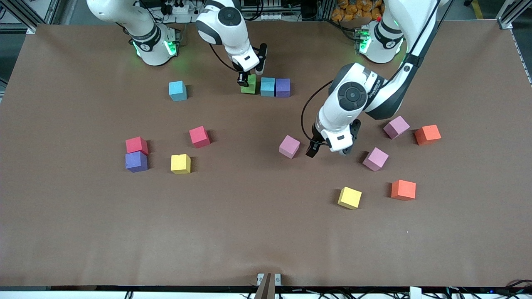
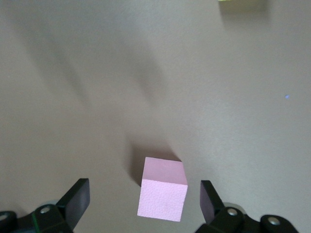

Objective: Form number 2 with 11 blocks
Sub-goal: 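Move the left gripper to the pink cube and grasp it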

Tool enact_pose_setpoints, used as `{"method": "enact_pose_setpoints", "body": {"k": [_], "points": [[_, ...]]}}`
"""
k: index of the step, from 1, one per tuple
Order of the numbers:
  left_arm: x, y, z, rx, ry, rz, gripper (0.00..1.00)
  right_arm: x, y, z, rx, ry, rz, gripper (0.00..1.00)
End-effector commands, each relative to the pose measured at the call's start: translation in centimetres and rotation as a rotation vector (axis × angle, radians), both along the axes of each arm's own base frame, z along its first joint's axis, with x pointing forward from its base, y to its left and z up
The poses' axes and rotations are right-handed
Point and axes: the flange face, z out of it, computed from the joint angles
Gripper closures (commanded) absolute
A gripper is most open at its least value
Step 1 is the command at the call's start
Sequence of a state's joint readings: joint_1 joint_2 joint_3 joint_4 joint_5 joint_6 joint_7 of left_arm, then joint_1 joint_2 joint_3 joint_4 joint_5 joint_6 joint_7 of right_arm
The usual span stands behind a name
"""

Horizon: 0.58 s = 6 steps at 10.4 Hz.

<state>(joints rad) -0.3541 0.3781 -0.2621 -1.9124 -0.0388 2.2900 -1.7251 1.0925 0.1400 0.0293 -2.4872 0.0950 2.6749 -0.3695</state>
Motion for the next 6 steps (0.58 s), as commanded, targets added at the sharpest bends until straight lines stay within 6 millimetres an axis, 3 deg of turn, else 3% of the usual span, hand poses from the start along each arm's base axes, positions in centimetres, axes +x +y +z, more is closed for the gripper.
{"method": "enact_pose_setpoints", "body": {"k": [1, 3, 6], "points": [[0.4, -2.4, -1.2, 0.027, -0.001, 0.008, 0.0, 0.4, 1.0, -0.2, 0.002, -0.006, 0.012, 0.61], [0.3, -3.7, -1.7, 0.023, 0.002, 0.005, 0.0, 0.8, 1.9, -0.4, 0.008, -0.006, 0.003, 0.61], [-0.2, -5.8, -4.1, 0.046, 0.012, -0.003, 0.0, 0.9, 1.9, -0.5, 0.007, -0.006, 0.001, 0.6]]}}
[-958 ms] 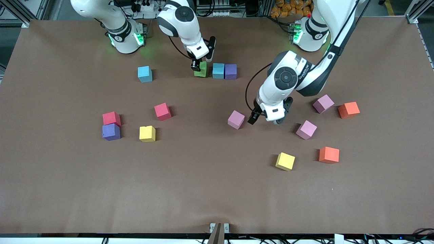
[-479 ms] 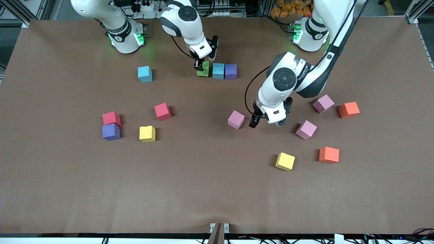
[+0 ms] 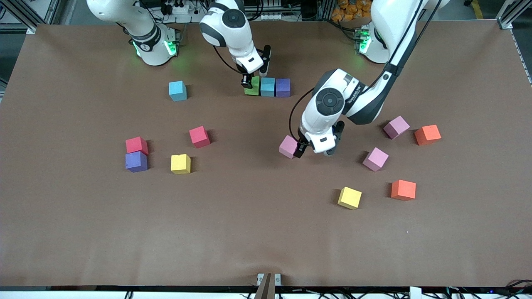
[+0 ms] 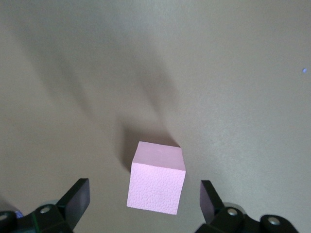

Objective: Form number 2 with 11 blocks
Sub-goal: 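Move the left gripper to the pink cube and grasp it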

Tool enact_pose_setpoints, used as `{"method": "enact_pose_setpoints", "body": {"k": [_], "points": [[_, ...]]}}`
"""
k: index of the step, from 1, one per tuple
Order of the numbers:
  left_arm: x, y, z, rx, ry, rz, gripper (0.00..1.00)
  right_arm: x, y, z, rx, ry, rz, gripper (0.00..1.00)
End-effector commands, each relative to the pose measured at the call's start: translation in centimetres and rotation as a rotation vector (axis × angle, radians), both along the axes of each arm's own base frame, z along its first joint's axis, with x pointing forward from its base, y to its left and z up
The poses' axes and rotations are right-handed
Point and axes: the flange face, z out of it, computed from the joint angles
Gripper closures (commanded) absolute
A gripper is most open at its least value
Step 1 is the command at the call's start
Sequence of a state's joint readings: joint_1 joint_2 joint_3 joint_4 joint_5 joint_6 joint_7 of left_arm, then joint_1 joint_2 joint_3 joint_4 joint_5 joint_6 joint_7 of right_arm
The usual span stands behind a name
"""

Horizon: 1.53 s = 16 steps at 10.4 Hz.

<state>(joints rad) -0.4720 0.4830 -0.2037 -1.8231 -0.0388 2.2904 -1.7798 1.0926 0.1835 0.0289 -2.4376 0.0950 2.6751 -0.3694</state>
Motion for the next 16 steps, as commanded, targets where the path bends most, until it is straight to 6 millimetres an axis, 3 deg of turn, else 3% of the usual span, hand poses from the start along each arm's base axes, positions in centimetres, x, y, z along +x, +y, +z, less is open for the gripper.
{"method": "enact_pose_setpoints", "body": {"k": [1, 2, 3, 8, 10, 12, 13, 15, 16], "points": [[0.3, -1.6, -1.8, 0.035, -0.002, -0.001, 0.0, 0.1, 0.5, -0.1, -0.001, -0.003, 0.002, 0.52], [0.4, -1.8, -2.0, 0.035, -0.001, -0.001, 0.0, 0.2, 0.5, -0.1, -0.001, -0.003, 0.001, 0.42], [0.0, -2.3, -2.4, 0.038, 0.003, -0.006, 0.0, 0.1, 0.5, -0.1, 0.0, -0.004, 0.007, 0.22], [0.5, -3.6, -3.4, 0.035, -0.003, -0.004, 0.0, 0.2, 0.5, 0.0, 0.002, -0.006, 0.014, 0.23], [0.5, -3.3, -4.4, 0.046, 0.008, -0.002, 0.0, 1.0, 0.3, 1.1, 0.016, -0.016, 0.008, 0.19], [0.3, -3.4, -5.0, 0.051, 0.015, -0.01, 0.0, 2.6, -0.2, 4.8, 0.067, -0.044, -0.023, 0.0], [0.3, -3.4, -5.3, 0.052, 0.016, -0.008, 0.0, 3.3, -1.0, 6.5, 0.041, -0.025, -0.046, 0.0], [0.7, -3.6, -5.6, 0.047, 0.015, -0.005, 0.0, 6.7, -4.1, 12.1, 0.008, 0.017, -0.136, 0.0], [0.8, -3.6, -5.7, 0.046, 0.015, -0.005, 0.0, 10.3, -6.2, 15.2, -0.007, 0.041, -0.204, 0.0]]}}
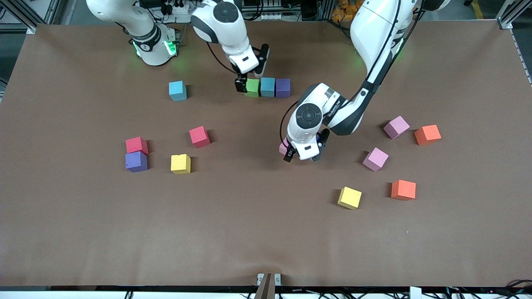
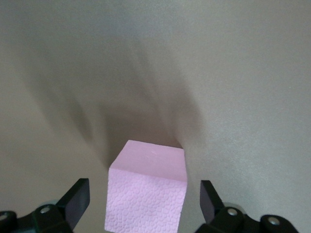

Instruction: Form number 2 with 11 blocks

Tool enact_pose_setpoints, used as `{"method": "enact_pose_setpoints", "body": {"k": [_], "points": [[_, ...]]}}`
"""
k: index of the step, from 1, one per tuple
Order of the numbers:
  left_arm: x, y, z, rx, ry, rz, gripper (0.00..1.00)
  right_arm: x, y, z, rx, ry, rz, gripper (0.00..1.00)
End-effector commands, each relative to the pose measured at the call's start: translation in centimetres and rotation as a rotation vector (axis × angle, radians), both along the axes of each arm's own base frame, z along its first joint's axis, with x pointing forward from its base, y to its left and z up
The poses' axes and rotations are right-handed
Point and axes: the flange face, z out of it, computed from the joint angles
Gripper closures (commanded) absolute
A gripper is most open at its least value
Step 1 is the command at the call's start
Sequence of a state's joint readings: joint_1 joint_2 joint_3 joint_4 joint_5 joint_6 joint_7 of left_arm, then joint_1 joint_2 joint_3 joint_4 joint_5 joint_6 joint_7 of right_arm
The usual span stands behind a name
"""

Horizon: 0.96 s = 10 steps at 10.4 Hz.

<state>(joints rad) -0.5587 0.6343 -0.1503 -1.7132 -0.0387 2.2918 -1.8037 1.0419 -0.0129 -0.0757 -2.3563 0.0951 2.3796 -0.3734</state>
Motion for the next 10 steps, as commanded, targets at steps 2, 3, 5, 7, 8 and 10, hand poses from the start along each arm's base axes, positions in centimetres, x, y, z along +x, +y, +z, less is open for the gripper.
{"method": "enact_pose_setpoints", "body": {"k": [2, 3, 5, 7, 8, 10], "points": [[0.4, -0.9, -0.5, 0.004, -0.029, -0.01, 0.0, 10.5, -7.5, 11.4, -0.051, 0.073, -0.191, 0.0], [0.1, -1.3, -0.9, -0.002, -0.034, -0.02, 0.0, 12.9, -9.5, 13.0, -0.038, 0.058, -0.207, 0.0], [-0.1, -1.8, -1.3, -0.007, -0.04, -0.03, 0.0, 17.1, -15.3, 13.0, -0.016, 0.04, -0.222, 0.0], [-0.2, -1.8, -1.7, 0.008, -0.05, -0.053, 0.21, 19.6, -19.5, 13.2, -0.019, 0.031, -0.312, 0.0], [-0.2, -1.8, -1.5, 0.023, -0.072, -0.104, 0.37, 20.7, -21.1, 12.6, -0.021, 0.027, -0.345, 0.0], [-0.6, -2.0, -1.2, 0.013, -0.077, -0.217, 0.55, 22.2, -24.1, 11.7, -0.021, 0.026, -0.414, 0.0]]}}
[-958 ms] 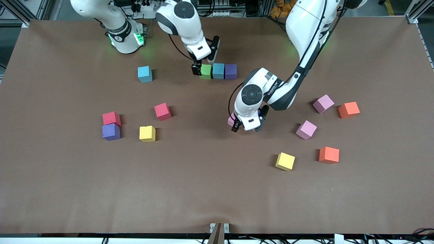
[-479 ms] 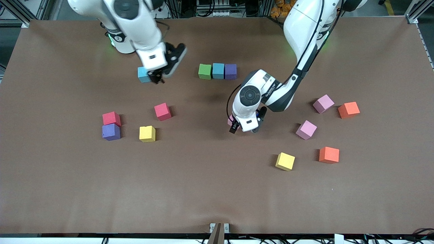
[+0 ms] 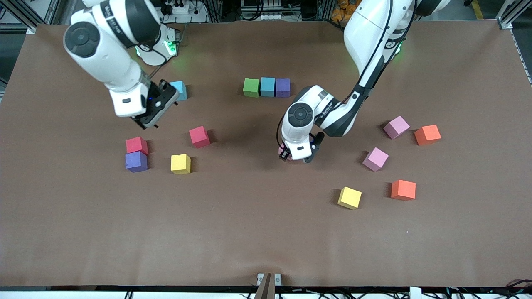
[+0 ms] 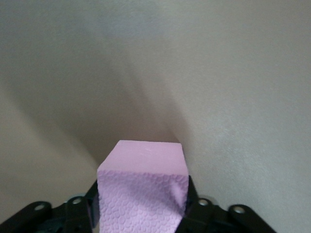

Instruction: Form number 2 with 11 blocks

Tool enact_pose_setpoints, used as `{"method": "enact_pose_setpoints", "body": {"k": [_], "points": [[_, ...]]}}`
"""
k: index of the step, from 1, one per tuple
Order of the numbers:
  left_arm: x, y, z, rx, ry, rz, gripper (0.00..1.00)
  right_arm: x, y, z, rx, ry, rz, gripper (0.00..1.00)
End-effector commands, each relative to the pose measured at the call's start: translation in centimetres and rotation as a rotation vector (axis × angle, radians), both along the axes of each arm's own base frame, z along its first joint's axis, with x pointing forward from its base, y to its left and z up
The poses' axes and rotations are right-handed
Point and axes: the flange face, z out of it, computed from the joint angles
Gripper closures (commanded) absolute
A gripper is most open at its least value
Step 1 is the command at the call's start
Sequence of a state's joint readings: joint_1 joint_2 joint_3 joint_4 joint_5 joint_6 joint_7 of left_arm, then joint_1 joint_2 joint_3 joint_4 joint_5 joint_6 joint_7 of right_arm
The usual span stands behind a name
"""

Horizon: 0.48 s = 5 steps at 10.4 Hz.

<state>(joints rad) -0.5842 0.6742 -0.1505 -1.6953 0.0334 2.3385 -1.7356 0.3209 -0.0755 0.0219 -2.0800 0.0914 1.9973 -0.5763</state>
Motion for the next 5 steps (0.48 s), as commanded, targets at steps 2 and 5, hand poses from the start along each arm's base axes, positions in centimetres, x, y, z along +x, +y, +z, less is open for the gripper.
{"method": "enact_pose_setpoints", "body": {"k": [2, 5], "points": [[-1.4, -1.6, 1.0, -0.024, -0.012, -0.261, 0.56, 1.3, -3.6, -2.9, -0.029, 0.05, -0.071, 0.0], [-6.1, -2.2, 1.2, -0.041, 0.026, -0.564, 0.55, 0.3, -3.0, -9.1, -0.024, 0.02, -0.09, 0.0]]}}
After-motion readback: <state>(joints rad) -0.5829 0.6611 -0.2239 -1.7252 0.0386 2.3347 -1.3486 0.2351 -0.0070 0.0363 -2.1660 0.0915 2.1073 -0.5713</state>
